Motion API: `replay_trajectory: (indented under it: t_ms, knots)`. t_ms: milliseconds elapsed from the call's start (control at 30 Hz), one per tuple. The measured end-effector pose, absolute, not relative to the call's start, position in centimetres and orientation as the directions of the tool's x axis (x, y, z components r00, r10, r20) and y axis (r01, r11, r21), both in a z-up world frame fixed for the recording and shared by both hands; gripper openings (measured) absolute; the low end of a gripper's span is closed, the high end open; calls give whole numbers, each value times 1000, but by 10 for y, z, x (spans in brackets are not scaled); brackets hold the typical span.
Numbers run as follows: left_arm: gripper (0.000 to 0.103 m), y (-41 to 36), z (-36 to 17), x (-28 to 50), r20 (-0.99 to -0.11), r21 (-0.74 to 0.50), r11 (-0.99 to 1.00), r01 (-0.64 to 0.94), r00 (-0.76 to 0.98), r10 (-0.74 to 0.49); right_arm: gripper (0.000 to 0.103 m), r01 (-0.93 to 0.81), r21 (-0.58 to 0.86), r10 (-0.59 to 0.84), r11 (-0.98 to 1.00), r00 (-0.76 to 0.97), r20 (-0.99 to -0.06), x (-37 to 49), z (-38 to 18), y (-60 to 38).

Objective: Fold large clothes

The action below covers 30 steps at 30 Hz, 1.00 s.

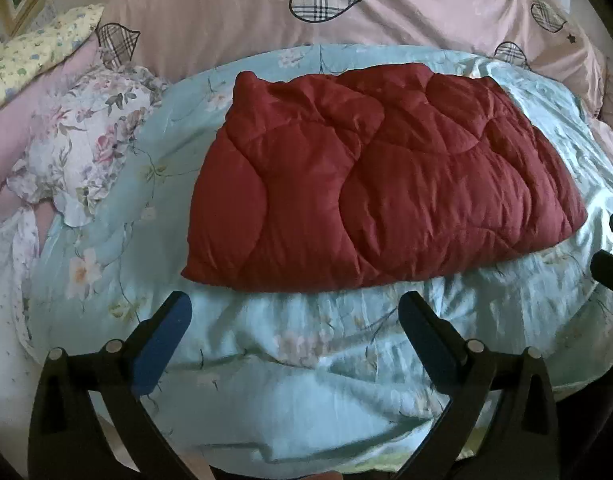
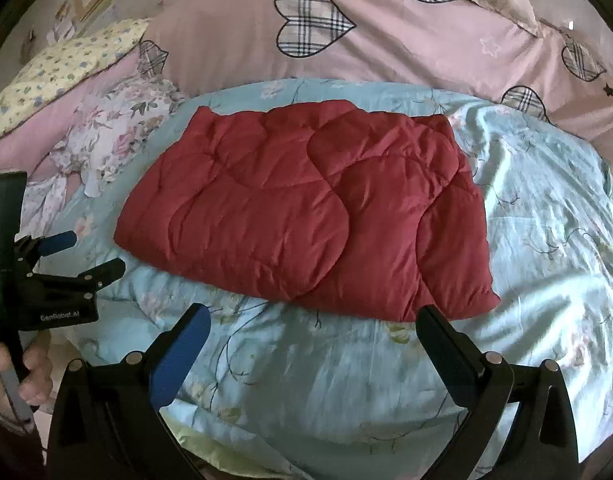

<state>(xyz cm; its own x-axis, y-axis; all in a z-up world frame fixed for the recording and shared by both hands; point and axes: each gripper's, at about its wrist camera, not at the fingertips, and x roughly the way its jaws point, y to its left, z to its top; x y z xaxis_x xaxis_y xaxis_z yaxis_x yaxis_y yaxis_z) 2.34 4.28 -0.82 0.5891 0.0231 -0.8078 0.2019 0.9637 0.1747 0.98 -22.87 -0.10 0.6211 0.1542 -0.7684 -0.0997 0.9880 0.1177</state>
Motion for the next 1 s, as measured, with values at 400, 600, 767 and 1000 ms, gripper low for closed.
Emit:
replay_trajectory:
  t_ms: [400, 600, 767, 1000]
  knots:
    - [103, 27, -16, 57, -822, 179, 961, 209, 569, 30, 103, -77, 133, 153, 988, 579, -801, 39, -19, -234]
    - [103, 26, -15, 69, -822, 170, 966, 197, 569, 29, 103, -75, 122, 143, 990, 579, -803, 52, -18, -233]
    - [103, 26, -16, 77, -824, 163, 969, 186, 566, 30, 103, -76, 124, 145, 989, 575, -805, 62, -19, -232]
    - [103, 26, -21, 84, -832, 153, 971, 181, 553, 28, 103, -75, 122, 143, 990, 567, -812, 70, -21, -229]
